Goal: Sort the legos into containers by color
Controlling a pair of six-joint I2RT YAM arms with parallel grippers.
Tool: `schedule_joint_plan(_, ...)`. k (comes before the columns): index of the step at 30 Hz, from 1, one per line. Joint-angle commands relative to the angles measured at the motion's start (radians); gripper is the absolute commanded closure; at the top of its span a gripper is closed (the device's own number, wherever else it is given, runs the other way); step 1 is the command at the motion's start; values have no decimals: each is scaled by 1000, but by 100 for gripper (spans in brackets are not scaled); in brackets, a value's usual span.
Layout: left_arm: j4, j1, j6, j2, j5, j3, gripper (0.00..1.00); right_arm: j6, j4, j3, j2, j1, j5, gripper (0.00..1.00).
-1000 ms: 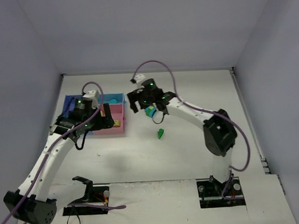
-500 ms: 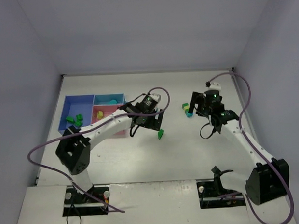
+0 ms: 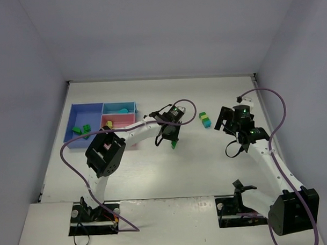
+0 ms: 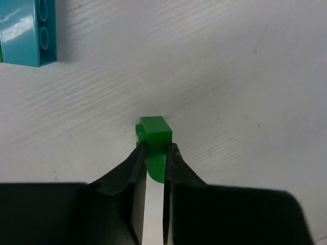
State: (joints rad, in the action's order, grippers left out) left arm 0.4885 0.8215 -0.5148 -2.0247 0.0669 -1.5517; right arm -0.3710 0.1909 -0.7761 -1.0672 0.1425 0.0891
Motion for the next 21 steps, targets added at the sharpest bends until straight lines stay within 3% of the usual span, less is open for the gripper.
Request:
schedule_joint_plan(1, -13, -1, 2, 37, -39, -27, 97, -17, -25, -3, 0, -7, -17, 18)
schedule_joint_plan(10, -16, -24, 19, 167, -50, 45, 98, 4, -47, -26, -37, -7, -51, 18)
schedule_joint_plan(11, -16, -24, 19, 166, -41, 44, 89, 6, -48, -28, -37, -6, -58, 18)
schedule_joint_plan(12, -22, -22, 24, 165, -29, 44, 67, 7, -51, -28, -36, -6, -63, 18)
schedule_joint_plan(15, -33, -13, 48, 141, -9, 35, 30, 6, -56, -23, -36, -7, -78, 18)
schedule_joint_plan(18, -18, -10, 65, 112, -3, 12, 21, 6, -59, -15, -33, -7, -80, 18)
schedule_joint_plan(21, -25, -7, 82, 63, 28, -24, 20, 9, -57, -9, -22, -7, -109, 18)
